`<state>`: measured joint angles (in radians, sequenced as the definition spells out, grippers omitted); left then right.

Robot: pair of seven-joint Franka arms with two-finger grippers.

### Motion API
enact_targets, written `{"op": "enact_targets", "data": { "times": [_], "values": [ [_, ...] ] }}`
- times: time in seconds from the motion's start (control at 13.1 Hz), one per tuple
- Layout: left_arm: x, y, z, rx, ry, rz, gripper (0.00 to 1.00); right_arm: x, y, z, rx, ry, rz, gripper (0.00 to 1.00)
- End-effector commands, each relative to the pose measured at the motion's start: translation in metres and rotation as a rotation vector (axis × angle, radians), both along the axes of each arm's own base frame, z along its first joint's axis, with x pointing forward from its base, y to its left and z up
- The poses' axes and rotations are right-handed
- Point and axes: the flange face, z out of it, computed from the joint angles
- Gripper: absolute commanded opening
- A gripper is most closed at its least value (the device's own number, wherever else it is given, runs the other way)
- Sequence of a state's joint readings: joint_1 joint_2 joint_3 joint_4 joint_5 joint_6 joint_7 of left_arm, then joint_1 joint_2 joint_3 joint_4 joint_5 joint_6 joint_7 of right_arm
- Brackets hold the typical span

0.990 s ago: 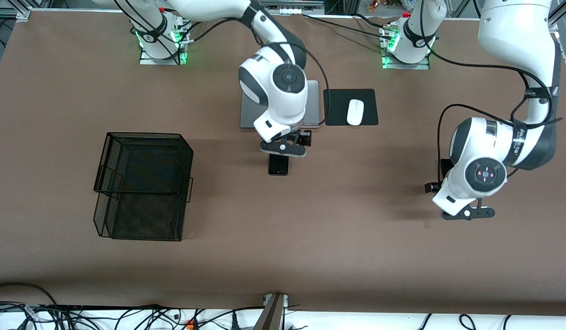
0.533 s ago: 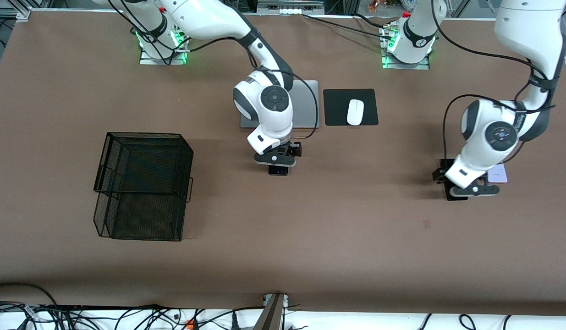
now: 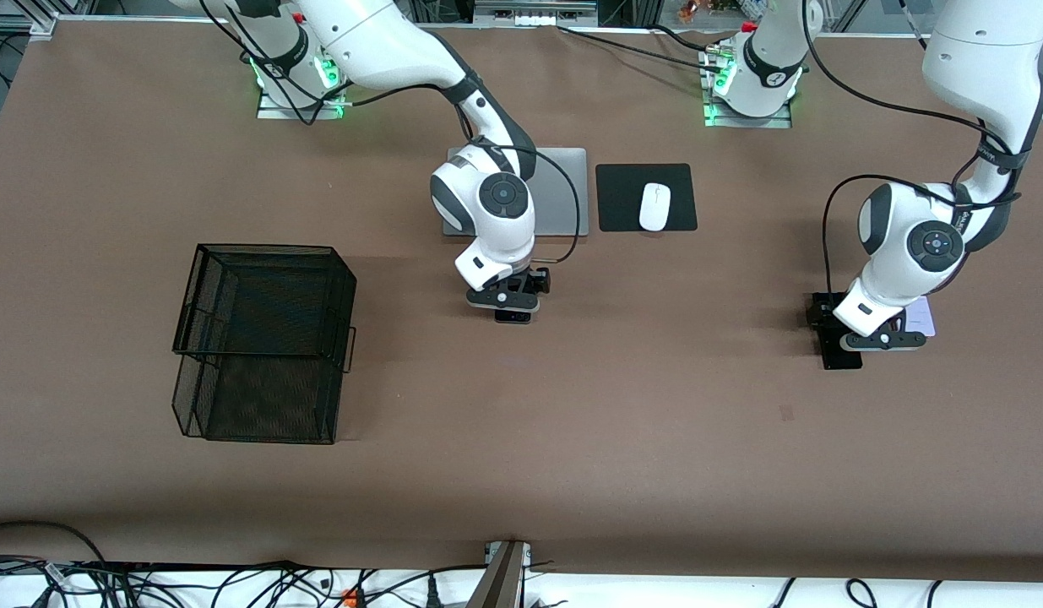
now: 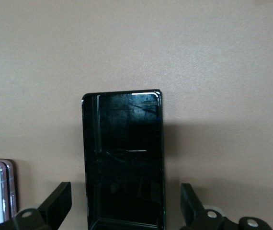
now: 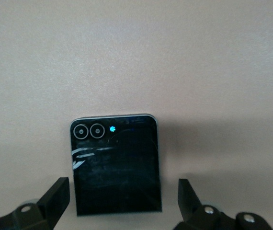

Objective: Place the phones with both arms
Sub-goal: 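Lift the flip phone with the right gripper while the left gripper grasps the tall phone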

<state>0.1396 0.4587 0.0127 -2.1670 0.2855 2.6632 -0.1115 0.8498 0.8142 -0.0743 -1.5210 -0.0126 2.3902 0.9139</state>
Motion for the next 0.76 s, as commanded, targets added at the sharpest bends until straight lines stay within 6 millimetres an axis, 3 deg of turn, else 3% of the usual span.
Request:
{"op": "enact_targets", "data": {
  "times": [0.0,0.23,0.3,0.38,0.46,0.61,0.69],
  "values": [
    [0.000,0.002,-0.002,-0.016,-0.011,-0.005,1.00,-0.003,0.003,-0.010,0.016,-0.011,0.011,1.00],
    [-0.001,0.014,-0.016,-0.072,-0.004,0.003,1.00,-0.003,0.005,-0.017,0.022,-0.019,0.018,0.99],
    [-0.002,0.019,-0.022,-0.098,-0.015,0.011,1.00,-0.003,0.004,-0.018,0.018,-0.018,0.032,0.75],
    [-0.003,0.021,-0.027,-0.121,-0.021,0.018,1.00,-0.003,0.005,-0.017,0.016,-0.020,0.040,0.43],
    [-0.003,0.021,-0.028,-0.127,-0.022,0.017,1.00,0.000,0.007,-0.008,0.024,-0.027,0.040,0.32],
    [-0.003,0.020,-0.028,-0.128,-0.023,0.014,1.00,0.007,0.009,0.020,0.017,-0.016,0.028,0.27],
    [-0.003,0.020,-0.027,-0.128,-0.024,0.014,1.00,0.012,0.010,0.046,0.006,-0.006,0.021,0.27]
  ]
}}
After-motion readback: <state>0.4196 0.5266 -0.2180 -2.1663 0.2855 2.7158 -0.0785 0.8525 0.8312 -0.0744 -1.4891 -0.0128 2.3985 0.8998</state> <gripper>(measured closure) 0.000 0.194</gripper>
